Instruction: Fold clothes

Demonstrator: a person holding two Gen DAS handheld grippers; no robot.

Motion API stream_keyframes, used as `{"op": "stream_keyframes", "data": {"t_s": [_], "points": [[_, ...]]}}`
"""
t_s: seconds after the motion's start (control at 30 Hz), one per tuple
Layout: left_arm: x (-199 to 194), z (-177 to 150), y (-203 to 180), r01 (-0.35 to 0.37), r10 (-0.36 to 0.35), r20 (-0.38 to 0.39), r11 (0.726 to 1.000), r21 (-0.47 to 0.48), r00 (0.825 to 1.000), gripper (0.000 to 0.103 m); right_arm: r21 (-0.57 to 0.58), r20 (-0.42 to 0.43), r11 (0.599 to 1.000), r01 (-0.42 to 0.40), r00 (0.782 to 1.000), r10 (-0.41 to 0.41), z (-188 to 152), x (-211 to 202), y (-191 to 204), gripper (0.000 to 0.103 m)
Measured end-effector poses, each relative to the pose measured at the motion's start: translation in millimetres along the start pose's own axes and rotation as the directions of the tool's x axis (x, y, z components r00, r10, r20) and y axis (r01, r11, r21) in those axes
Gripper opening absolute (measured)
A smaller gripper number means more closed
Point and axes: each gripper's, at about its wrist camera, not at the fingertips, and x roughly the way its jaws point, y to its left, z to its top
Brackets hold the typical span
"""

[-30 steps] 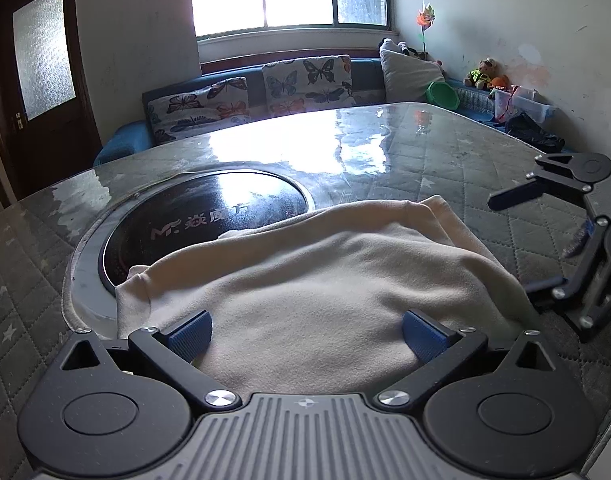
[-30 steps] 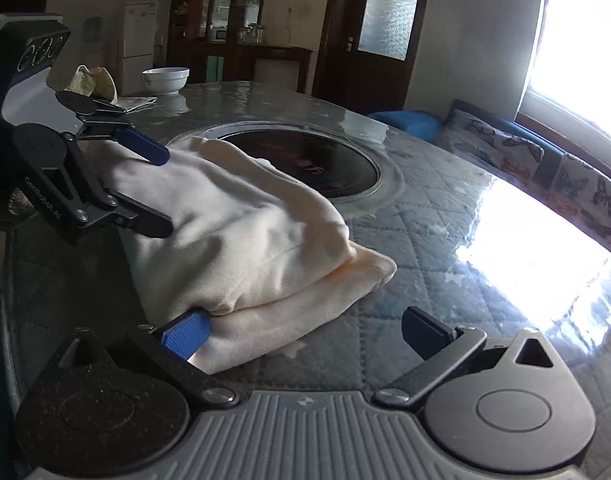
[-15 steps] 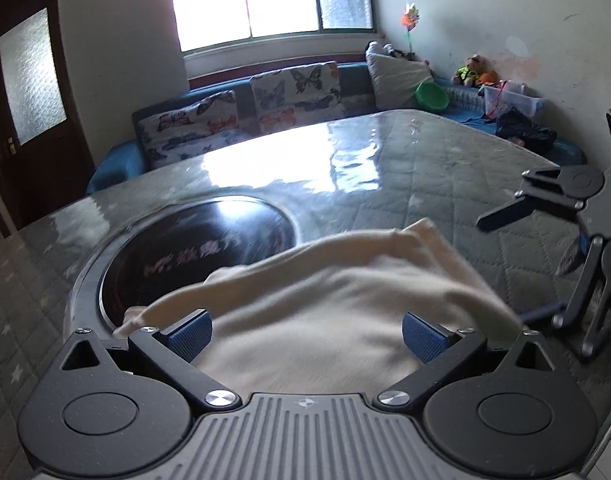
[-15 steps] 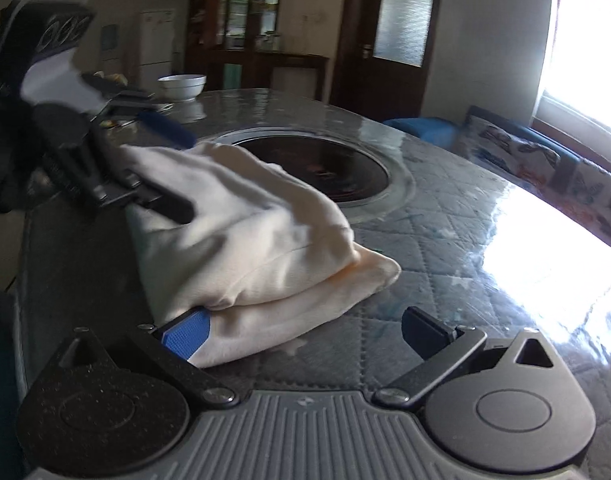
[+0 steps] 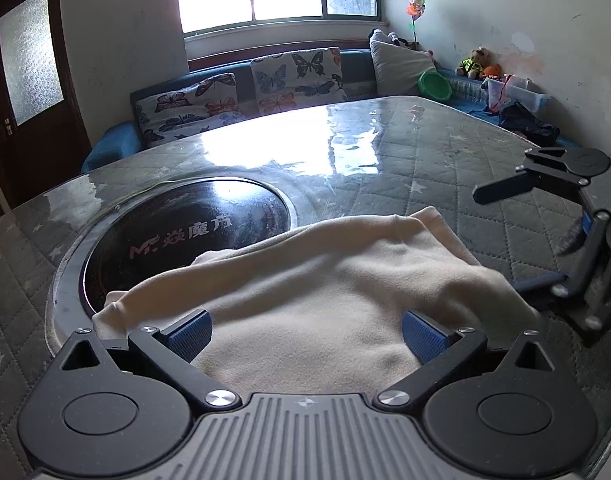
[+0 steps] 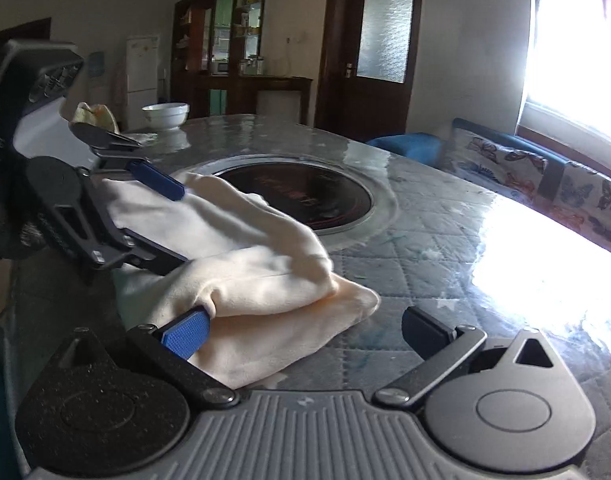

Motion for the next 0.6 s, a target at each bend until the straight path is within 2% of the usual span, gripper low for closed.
{"op": "stream_keyframes", "data": {"t_s": [0.13,0.33,0.47,0.53,0.6], "points": [[1.5,0.0,2.8,-0.006,0.006,-0.006,1.0,-0.011,1.0,0.103,-0.06,-0.03,0.997,-0.052,0.998,0.05,-1.5,-2.6,7.9,0.103],[6.3,-1.0,5.7,-0.009,0.008,-0.017,1.0,-0.029,1.0,0.103,-0.047,-0.048,0.995,-0.093,0.995,0.091,-0.5,4.7,5.5,0.103],[6.9,-1.5,6.0,-0.007,0.007,-0.019,0.999,-0.036,1.0,0.103,-0.051,-0.057,0.998,-0.03,0.998,0.027,3.6,15.6,10.8,0.103],[6.4,-1.9,6.1,-0.007,0.007,-0.018,0.999,-0.035,1.0,0.103,-0.038,-0.059,0.998,0.041,0.997,-0.044,5.4,18.3,11.0,0.103],[6.2,-2.7,6.3,-0.007,0.007,-0.017,0.999,-0.036,1.0,0.103,-0.018,-0.049,0.997,0.074,0.996,-0.075,5.7,16.2,7.5,0.103]]}}
